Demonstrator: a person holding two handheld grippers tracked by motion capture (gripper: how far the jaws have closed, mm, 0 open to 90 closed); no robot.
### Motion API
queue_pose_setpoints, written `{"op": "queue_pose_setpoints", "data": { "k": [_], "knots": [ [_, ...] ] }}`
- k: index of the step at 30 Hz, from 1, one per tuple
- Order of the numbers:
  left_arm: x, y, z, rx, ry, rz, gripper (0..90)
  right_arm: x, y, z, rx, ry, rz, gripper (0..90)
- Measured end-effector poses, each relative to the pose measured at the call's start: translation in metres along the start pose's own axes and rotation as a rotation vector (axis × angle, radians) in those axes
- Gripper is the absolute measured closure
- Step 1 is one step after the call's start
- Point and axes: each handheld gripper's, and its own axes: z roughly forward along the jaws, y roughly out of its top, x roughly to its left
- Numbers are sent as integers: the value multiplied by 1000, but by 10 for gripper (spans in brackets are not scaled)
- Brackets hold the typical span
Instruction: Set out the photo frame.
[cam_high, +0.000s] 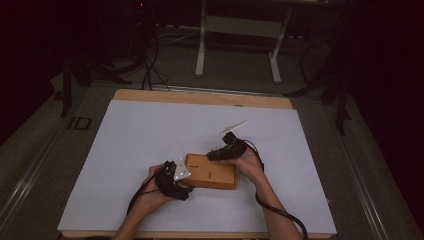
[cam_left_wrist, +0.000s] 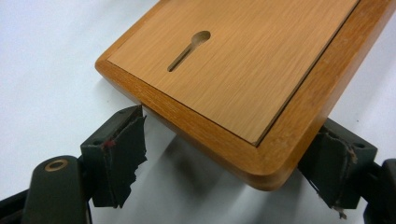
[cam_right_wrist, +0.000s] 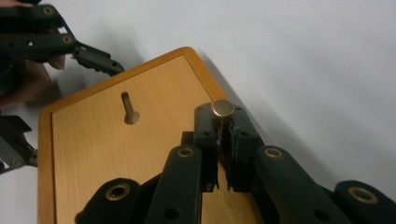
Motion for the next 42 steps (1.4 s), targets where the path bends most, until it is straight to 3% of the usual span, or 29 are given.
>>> {"op": "queue_pose_setpoints", "data": {
  "k": [4, 5, 9, 16, 24, 29, 37, 42],
  "knots": [
    [2, 1, -7, -40, 4, -11, 232, 3, 0, -1, 9, -8, -16, 847],
    [2, 1, -10, -59, 11, -3, 240, 2, 0, -1, 8, 9, -16, 848],
    [-1, 2, -12, -64, 25, 23, 244, 0, -3, -1, -9, 36, -18, 848],
    [-7, 7, -16, -72, 23, 62, 244, 1, -4, -2, 8, 54, -34, 847],
    [-9, 9, -19, -99, 14, 56, 268, 0, -6, -5, 31, 71, -19, 839],
    [-6, 9, -23, -131, 11, 35, 324, 2, -4, -6, 38, 33, -17, 814],
    [-7, 9, -25, -149, 14, 36, 366, 7, -1, -5, 59, -9, -35, 795],
    [-11, 13, -26, -157, 9, 65, 361, 7, 0, -6, 77, -3, -35, 793]
  ]
}}
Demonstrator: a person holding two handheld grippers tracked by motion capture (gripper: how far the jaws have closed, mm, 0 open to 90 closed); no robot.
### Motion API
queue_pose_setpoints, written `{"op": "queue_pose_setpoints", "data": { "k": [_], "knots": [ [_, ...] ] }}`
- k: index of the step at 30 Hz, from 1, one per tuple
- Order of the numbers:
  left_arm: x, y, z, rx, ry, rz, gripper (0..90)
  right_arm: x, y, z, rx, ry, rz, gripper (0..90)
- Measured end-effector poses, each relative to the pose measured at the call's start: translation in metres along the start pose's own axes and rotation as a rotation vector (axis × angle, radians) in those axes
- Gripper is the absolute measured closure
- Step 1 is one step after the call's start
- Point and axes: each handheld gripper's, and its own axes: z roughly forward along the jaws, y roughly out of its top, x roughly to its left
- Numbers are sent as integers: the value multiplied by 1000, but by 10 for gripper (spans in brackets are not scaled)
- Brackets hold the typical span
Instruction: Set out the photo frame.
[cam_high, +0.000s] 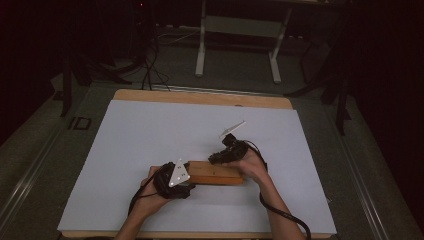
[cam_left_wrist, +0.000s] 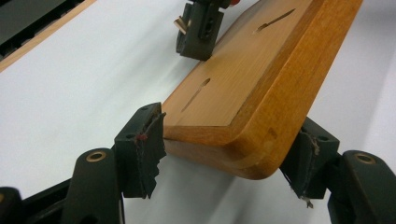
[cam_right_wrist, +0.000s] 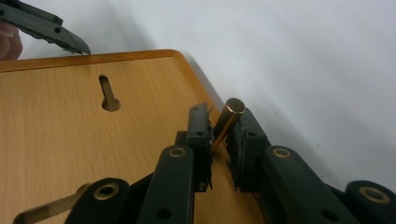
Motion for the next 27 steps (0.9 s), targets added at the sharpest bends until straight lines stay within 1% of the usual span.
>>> {"op": "queue_pose_setpoints", "data": {
  "k": [3, 4, 5, 6, 7, 8, 10, 12, 14, 16, 19, 21, 22, 23, 25, 26, 27],
  "knots": [
    [0, 0, 0, -8, -11, 0, 361, 0, 0, 0, 2, 5, 3, 792],
    [-1, 1, 1, -10, -26, -1, 362, 0, -1, 0, 3, 12, 3, 792],
    [-1, 1, 1, -10, -26, -1, 364, 1, -1, 1, 7, 24, 2, 791],
    [-4, 2, 5, -6, -43, 6, 375, 2, -1, 2, 14, 35, -3, 789],
    [-5, 3, 6, -3, -38, 18, 380, 4, 0, 3, 19, 40, -7, 788],
    [-6, 3, 6, -7, -35, 17, 390, 6, 0, 4, 22, 41, -13, 785],
    [-5, 3, 6, -12, -36, 10, 406, 6, 1, 4, 25, 36, -10, 783],
    [-2, 2, 4, -33, -37, -6, 417, 5, 1, 4, 24, 43, 3, 775],
    [0, 2, 4, -42, -38, -13, 424, 4, 0, 4, 20, 41, -1, 765],
    [1, 2, 5, -45, -30, -11, 436, 5, 0, 4, 17, 33, -3, 749],
    [5, 2, 5, -59, -33, -34, 442, 6, 1, 2, 23, 17, -8, 711],
    [7, 2, 6, -60, -26, -43, 454, 7, 2, 0, 25, 7, -12, 691],
    [8, 2, 7, -50, -14, -44, 471, 8, 2, -1, 27, 2, -12, 683],
    [10, 2, 9, -42, -39, -61, 487, 8, 2, -2, 25, 1, -11, 679],
    [10, 2, 9, -42, -39, -61, 486, 8, 2, -3, 23, 5, -8, 679],
    [11, 1, 10, -48, -50, -71, 486, 8, 2, -5, 11, 4, -12, 656],
    [11, 1, 10, -49, -50, -70, 488, 8, 2, -6, 7, 2, -13, 652]
  ]
}}
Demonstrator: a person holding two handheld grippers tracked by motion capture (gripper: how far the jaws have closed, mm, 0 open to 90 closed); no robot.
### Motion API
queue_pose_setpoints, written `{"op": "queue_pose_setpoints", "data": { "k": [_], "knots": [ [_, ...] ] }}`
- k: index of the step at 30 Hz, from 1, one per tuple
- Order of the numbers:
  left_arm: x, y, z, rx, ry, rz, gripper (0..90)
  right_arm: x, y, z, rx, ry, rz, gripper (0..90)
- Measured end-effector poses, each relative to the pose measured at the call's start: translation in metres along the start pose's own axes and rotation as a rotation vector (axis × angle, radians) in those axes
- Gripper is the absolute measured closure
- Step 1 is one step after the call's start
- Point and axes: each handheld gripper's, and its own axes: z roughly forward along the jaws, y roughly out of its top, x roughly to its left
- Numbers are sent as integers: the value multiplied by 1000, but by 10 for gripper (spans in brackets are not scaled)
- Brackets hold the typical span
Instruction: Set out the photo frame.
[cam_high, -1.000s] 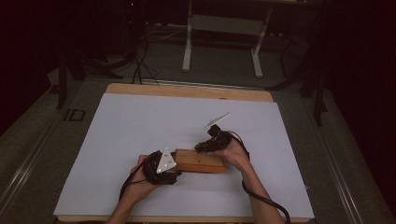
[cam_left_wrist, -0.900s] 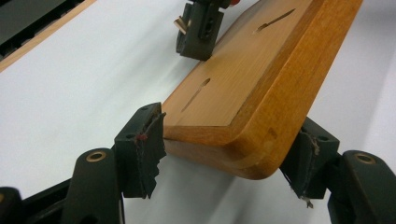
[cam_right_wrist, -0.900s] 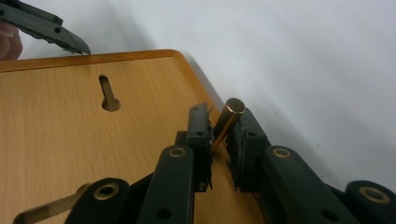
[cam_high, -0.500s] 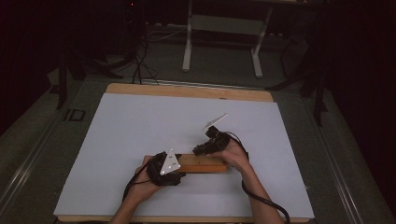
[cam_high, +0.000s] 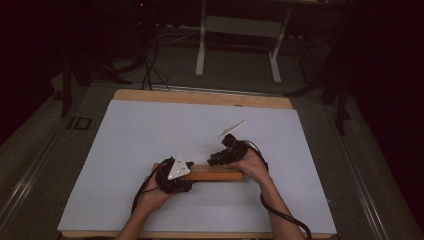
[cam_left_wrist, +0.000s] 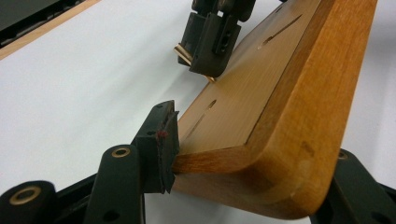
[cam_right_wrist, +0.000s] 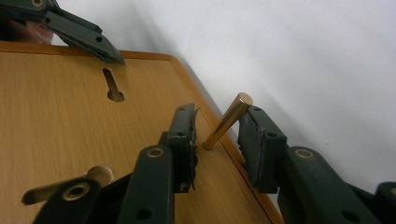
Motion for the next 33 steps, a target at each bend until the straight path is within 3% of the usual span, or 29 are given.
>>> {"op": "queue_pose_setpoints", "data": {
  "k": [33],
  "knots": [
    [2, 0, 0, -7, -12, -11, 495, 10, -13, -31, -56, -52, -47, 640]
  ]
}}
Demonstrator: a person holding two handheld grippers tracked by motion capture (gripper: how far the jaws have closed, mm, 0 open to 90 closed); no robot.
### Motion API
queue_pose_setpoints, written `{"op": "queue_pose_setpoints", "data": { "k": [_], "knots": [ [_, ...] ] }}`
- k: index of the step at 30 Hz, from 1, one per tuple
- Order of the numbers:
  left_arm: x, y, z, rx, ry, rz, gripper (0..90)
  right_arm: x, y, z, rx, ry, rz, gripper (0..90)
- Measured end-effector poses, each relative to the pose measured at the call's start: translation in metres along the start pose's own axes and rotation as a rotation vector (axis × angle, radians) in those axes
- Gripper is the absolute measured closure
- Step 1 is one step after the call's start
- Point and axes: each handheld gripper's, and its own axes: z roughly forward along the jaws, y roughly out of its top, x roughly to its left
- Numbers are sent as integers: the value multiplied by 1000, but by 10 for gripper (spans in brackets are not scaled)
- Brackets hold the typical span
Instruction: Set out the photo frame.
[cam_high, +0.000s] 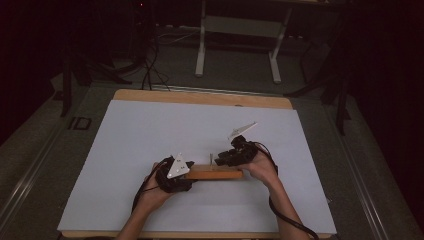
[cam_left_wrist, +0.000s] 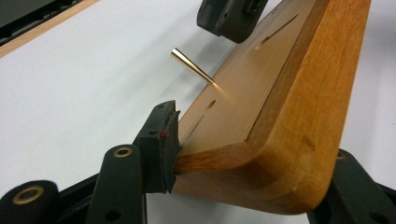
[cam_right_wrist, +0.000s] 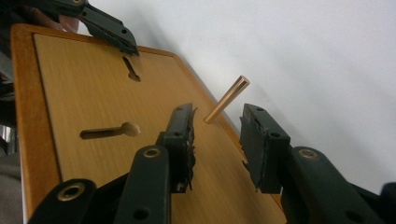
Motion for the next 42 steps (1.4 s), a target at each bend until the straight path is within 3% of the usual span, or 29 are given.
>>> {"op": "queue_pose_setpoints", "data": {
  "k": [9, 23, 31, 42],
  "knots": [
    [0, 0, 0, 1, -1, -1, 495, 3, -3, -10, -15, -17, -8, 640],
    [2, 0, 0, -6, -11, -22, 496, -6, -24, -29, -48, -64, 24, 636],
    [4, 0, 0, -9, -17, -30, 496, -2, -33, -39, -41, -139, -6, 630],
    [4, 0, 0, -9, -18, -30, 496, -2, -47, -52, -100, -167, 3, 637]
  ]
}}
